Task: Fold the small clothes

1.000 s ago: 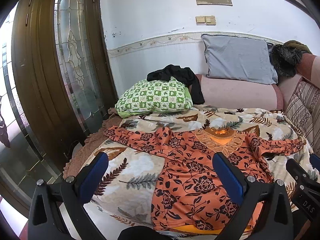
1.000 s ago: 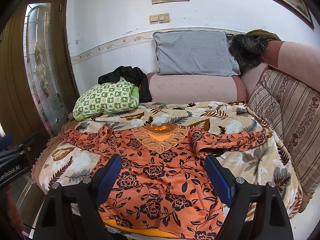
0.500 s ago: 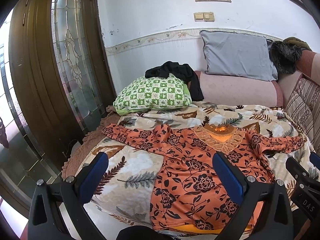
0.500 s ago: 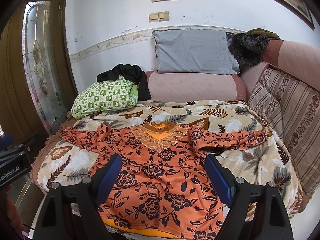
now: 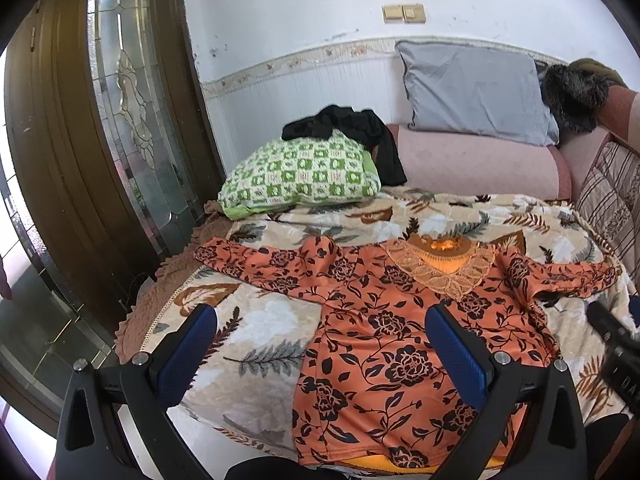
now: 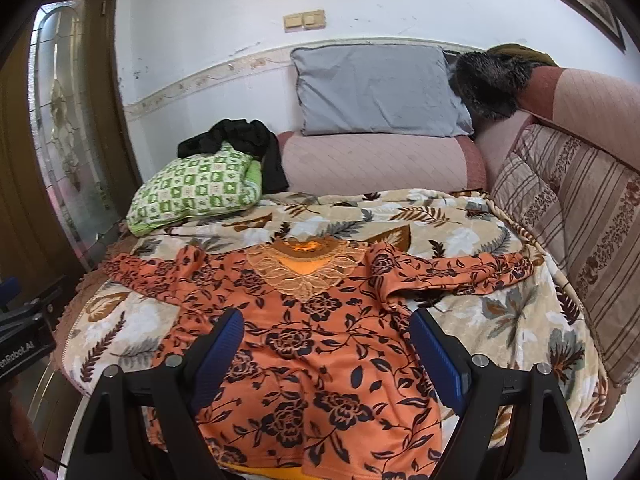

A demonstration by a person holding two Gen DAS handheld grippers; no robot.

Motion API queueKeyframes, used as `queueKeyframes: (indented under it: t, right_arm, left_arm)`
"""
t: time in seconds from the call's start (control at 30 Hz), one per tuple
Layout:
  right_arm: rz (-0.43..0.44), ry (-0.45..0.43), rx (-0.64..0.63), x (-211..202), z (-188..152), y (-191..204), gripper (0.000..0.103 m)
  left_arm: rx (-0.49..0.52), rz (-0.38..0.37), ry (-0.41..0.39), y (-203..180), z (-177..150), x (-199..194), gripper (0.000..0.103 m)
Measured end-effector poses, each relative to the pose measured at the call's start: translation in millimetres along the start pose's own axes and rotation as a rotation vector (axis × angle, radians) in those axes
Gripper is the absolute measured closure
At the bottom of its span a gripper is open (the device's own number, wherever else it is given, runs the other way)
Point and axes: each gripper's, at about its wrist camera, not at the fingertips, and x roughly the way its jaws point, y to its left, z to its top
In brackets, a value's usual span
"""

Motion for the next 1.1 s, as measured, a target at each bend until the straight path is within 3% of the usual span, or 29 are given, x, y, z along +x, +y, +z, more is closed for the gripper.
queueKeyframes:
  t: [0.23, 0.47, 0.7, 0.87, 1.1]
  right_arm:
    - [-0.072, 0.027, 0.08, 41.0, 10.8, -43.0, 0.016]
    - [-0.122, 0.06, 0.159, 87.9, 16.8, -98.8, 0.016]
    - [-0.202, 0.134, 0.296, 143.4, 11.0, -176.5, 0.016]
    - [-0.156, 0.174, 0.392, 179.2, 9.7, -218.1, 0.016]
    - [-0.021, 0.232, 0.64, 230.7, -2.4, -265.0, 0.016]
  left_arm:
    - [0.007, -0.021, 0.034, -24.1, 6.6, 41.2, 0.0]
    - [-0.057, -0.155, 0.179, -56.8, 13.7, 98.5, 0.0]
    - [-0.047, -0.169, 0.252, -92.2, 14.2, 154.2, 0.0]
    - [-0.023, -0.15, 0.283, -110.3, 5.3, 201.9, 0.0]
    - [-0.006, -0.124, 0.276, -119.8, -9.9, 244.8, 0.0]
